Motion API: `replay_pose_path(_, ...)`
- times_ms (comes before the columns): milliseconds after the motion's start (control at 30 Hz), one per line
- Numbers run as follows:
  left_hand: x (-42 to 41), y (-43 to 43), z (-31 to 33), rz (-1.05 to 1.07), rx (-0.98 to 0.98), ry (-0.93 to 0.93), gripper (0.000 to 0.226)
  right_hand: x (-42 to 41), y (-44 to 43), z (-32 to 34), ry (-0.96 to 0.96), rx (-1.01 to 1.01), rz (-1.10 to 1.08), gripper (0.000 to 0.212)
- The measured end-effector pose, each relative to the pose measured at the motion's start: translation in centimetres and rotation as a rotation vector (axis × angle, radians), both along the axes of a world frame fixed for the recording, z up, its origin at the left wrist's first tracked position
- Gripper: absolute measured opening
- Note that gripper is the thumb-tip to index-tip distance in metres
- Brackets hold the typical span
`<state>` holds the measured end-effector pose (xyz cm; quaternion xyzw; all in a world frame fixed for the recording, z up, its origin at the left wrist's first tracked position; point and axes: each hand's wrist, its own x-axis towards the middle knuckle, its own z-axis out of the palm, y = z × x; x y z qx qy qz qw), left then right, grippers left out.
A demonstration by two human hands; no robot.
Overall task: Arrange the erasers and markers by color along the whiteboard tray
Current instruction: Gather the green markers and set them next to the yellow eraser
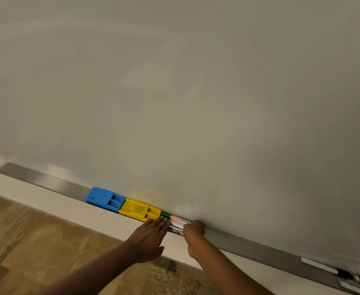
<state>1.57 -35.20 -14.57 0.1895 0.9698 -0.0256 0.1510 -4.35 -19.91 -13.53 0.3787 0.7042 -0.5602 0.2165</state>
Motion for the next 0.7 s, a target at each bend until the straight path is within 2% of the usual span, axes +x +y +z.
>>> replay_pose_path(133,-0.5,-0.1,-0.1,0.002,-0.017,-0.020,0.073,-0.3,-0.5,0.8,-0.091,0.235,0.140,0.046)
replay_pose_path(233,-0.6,-0.1,-0.1,-0.016,-0.034,-0.024,0.071,-0.3,-0.4,1.4,-0.165,0.305,0.200,0.049)
replay_pose_path(467,-0.6,-0.1,-0.5,-0.025,-0.056,-0.013,0.072,-0.5,0.1,1.9,-0.129,0.300,0.309,0.036)
replay_pose_path(700,-1.2,-0.1,-0.6,-0.063,-0.107,0.062,0.072,-0.5,0.3,2.2,-0.099,0.274,0.217,0.038)
